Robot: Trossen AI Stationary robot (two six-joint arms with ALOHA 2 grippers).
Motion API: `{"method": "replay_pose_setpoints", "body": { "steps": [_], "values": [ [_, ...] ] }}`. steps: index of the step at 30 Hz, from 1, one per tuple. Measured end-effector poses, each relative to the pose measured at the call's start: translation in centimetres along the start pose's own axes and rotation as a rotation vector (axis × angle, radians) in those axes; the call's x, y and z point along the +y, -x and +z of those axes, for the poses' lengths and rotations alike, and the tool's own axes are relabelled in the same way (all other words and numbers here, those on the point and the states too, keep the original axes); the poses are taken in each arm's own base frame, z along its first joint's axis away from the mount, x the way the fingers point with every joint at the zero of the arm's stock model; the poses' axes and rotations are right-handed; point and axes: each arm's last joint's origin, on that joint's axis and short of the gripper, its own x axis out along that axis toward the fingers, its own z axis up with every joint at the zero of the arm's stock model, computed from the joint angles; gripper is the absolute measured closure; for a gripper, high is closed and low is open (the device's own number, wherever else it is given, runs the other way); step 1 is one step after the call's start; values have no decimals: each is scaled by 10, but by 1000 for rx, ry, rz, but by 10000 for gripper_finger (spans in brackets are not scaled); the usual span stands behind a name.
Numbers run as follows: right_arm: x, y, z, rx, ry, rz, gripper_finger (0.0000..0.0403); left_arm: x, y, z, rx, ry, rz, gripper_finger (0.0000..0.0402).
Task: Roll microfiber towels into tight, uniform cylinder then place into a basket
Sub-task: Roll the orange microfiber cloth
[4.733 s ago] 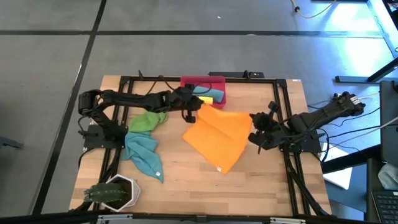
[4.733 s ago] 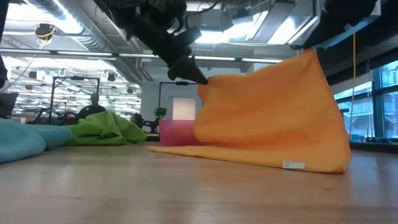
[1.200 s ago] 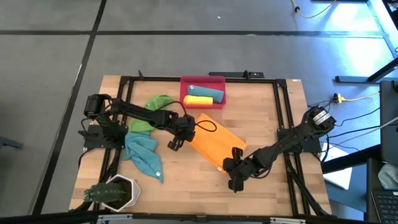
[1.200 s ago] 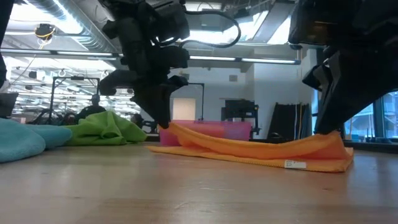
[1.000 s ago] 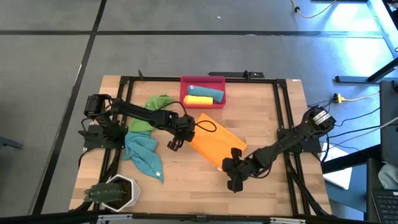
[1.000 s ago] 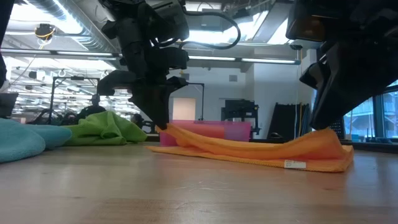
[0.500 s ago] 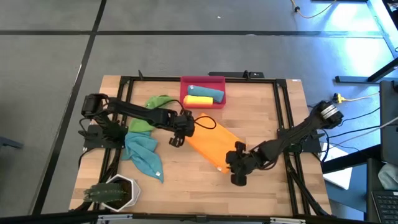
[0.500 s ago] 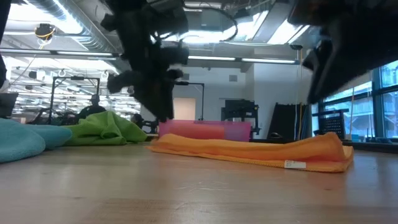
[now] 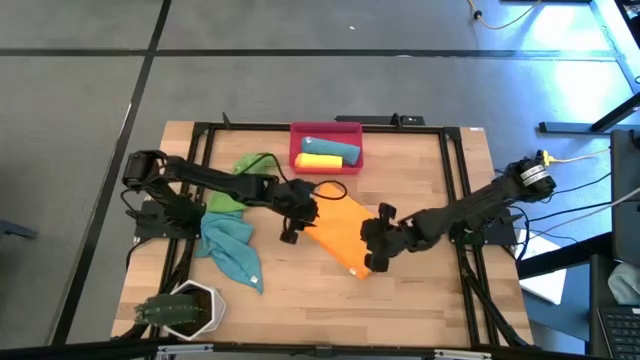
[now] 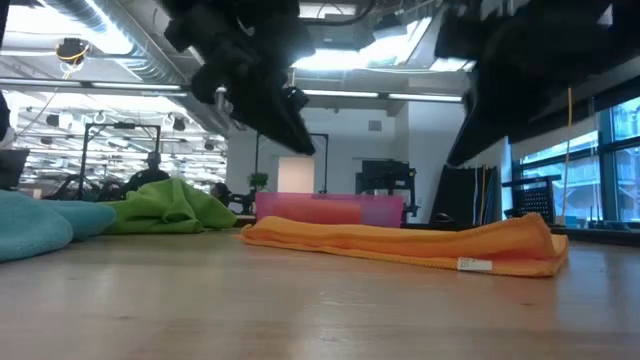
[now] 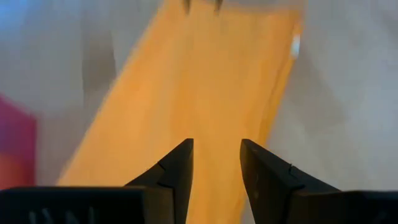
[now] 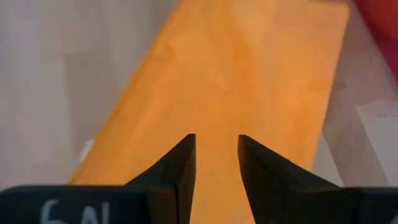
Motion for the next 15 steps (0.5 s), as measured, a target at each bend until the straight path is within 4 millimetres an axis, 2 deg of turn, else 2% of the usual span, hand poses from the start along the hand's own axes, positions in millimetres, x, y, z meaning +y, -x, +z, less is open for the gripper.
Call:
{"method": "replay_pose_setpoints", "body": {
  "steps": [5,9,12,15],
  "values": [
    [-27,-20,-4,17,-22,-54,283,-17,-22,-3,-87,32,-48,280],
    [-45,-36,0,-17,-39,-2,283,-35,-41,1,-158,3,-52,280],
    [-59,-46,-3,10,-49,29,283,-46,-59,-5,-143,-2,-27,280],
    [-69,-51,-10,68,-64,27,283,-52,-67,-10,-110,-4,5,280]
  ]
}}
